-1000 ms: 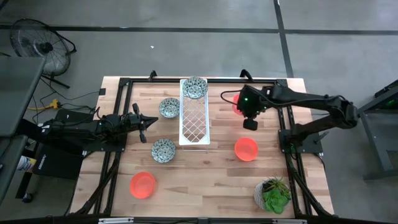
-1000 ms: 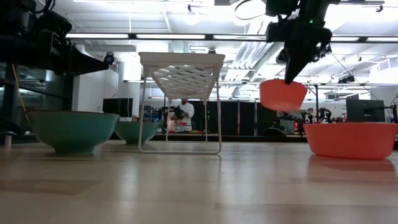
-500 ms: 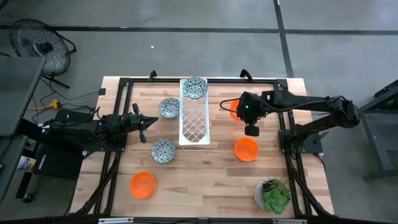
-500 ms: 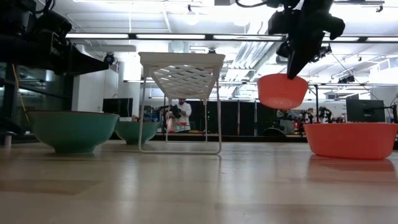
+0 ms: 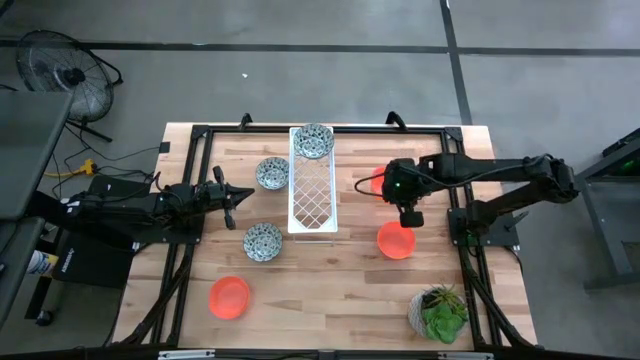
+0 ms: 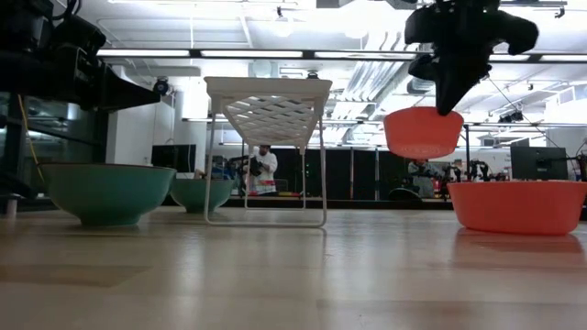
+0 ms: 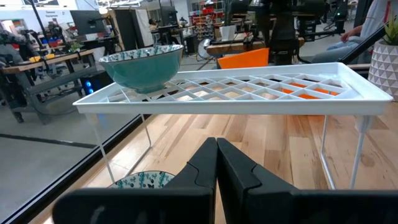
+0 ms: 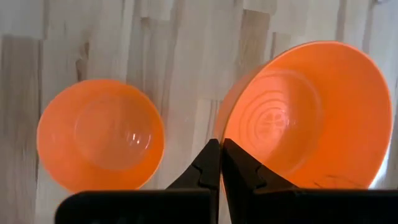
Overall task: Pick & Place Mini bowls
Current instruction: Put the top right orange bowl on the shelf
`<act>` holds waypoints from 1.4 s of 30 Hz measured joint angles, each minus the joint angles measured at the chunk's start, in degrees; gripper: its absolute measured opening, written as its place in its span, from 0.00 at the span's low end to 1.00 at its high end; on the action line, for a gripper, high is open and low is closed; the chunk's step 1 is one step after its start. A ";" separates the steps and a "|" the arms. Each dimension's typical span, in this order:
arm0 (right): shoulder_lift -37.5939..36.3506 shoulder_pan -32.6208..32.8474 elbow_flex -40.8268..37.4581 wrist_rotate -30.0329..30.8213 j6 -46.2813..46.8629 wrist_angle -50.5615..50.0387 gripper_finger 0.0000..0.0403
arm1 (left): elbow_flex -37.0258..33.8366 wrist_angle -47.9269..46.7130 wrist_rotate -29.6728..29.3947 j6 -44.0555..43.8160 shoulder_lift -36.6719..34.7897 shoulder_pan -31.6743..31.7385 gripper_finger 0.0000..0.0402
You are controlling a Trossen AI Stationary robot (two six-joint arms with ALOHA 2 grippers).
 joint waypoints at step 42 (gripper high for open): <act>20.61 11.58 35.89 8.33 -19.83 -16.10 0.00 | 0.00 0.00 0.00 0.00 0.00 0.00 0.00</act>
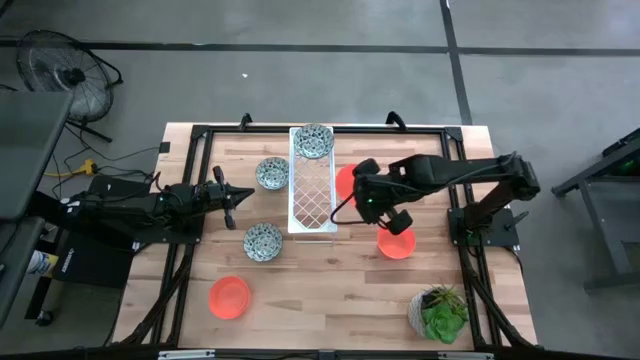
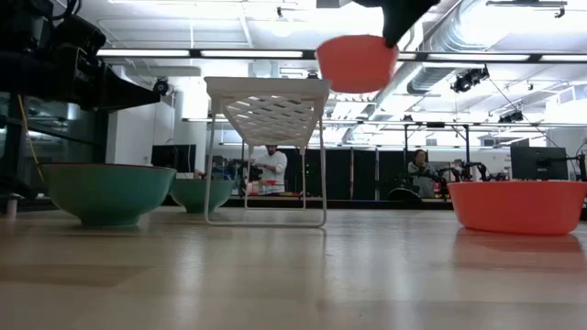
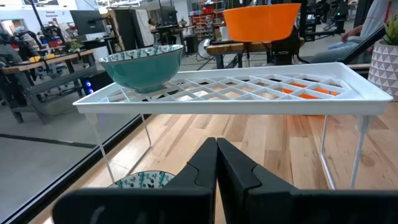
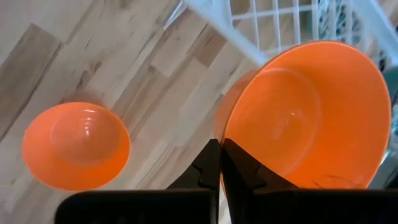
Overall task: Pick & Place Mini bowls
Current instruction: Put the top right orange bowl on the shelf
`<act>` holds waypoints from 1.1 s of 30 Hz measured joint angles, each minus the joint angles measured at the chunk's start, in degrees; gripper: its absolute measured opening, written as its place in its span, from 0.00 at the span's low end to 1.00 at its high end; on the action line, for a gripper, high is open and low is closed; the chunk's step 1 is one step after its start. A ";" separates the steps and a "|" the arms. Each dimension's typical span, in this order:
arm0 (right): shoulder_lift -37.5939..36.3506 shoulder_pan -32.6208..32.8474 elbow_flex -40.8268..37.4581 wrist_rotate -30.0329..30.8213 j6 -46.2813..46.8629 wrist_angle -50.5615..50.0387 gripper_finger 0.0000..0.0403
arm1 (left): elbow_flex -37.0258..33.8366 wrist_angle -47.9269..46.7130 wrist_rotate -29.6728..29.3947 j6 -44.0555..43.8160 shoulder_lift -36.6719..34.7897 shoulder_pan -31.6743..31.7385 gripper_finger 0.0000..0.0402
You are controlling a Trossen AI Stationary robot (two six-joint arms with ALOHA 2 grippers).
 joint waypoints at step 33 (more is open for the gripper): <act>16.62 0.07 15.55 -5.27 -15.84 6.76 0.00 | 0.00 0.04 -0.01 0.00 -0.02 0.01 0.00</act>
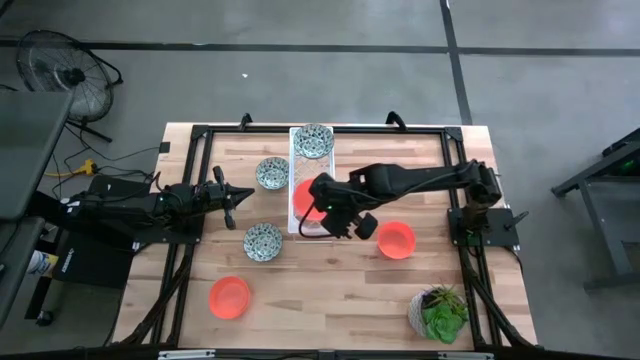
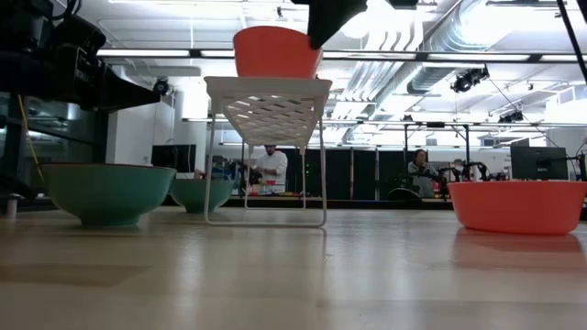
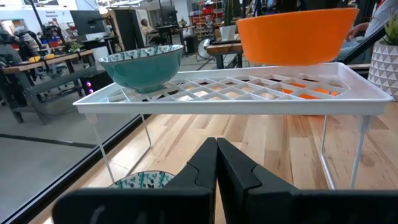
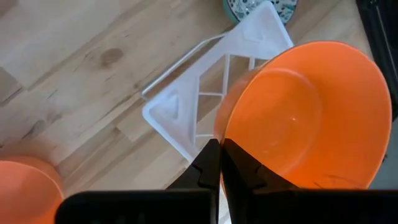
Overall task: Pick & Place Mini bowls
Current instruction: Put the top right orange bowl on the shelf
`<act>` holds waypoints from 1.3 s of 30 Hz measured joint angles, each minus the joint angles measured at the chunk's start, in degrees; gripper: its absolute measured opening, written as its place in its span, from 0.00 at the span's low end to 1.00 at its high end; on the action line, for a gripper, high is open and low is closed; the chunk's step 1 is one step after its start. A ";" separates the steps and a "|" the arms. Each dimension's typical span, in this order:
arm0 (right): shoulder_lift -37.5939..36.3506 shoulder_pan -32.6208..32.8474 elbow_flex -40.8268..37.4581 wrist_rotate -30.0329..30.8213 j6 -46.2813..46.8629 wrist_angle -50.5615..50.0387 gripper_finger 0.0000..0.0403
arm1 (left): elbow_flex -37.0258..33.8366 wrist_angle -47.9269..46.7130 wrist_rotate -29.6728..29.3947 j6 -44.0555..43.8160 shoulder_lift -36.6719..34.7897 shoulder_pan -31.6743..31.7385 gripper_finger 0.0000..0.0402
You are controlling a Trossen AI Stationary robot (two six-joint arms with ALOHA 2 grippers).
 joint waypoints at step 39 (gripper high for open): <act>2.40 -1.27 0.21 -5.28 2.08 2.76 0.00 | 0.00 -0.04 0.01 0.00 0.02 0.00 0.00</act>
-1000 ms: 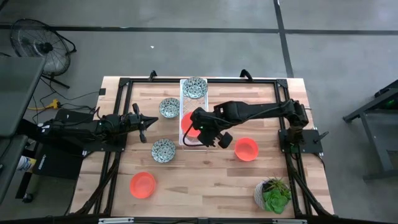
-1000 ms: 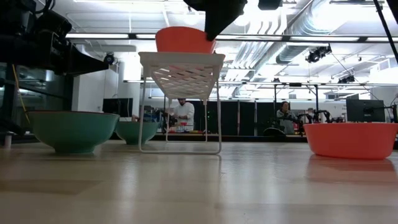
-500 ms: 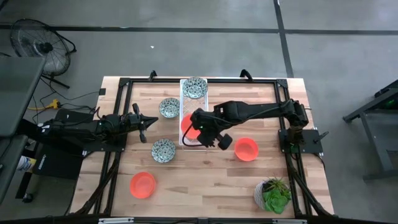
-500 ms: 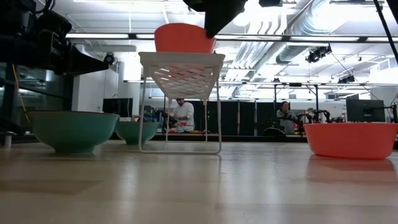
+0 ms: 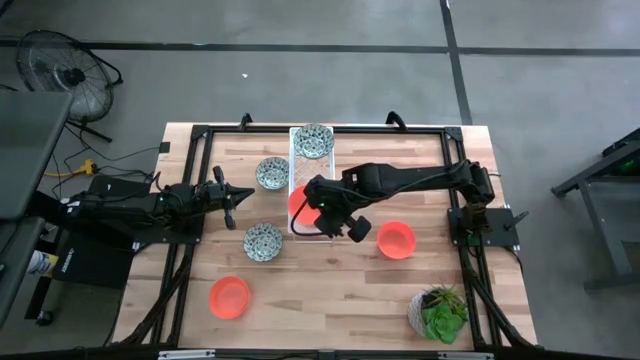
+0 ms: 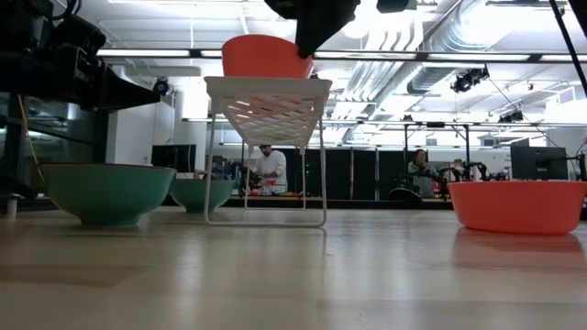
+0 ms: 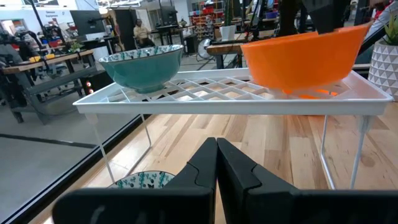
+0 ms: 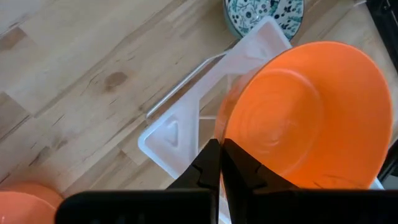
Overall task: Pick & Place Mini bowls
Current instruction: Put the top right orange bowl on the shelf
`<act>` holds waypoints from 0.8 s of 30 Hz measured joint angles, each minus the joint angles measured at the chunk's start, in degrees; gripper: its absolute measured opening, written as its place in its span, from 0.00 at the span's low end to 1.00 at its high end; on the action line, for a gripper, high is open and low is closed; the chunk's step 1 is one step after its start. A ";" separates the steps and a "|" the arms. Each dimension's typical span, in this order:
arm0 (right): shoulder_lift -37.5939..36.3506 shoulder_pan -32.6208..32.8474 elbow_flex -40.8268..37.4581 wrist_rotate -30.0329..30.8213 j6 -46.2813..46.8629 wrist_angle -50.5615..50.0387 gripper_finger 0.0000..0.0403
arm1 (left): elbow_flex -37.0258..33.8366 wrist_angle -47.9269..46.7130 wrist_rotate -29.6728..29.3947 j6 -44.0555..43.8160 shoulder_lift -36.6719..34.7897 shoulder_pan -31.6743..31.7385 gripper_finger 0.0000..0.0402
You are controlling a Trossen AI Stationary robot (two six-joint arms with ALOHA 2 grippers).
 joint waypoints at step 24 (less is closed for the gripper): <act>0.66 0.02 0.00 1.72 3.51 -0.04 0.14 | 0.00 0.00 0.00 0.00 -0.02 0.00 0.00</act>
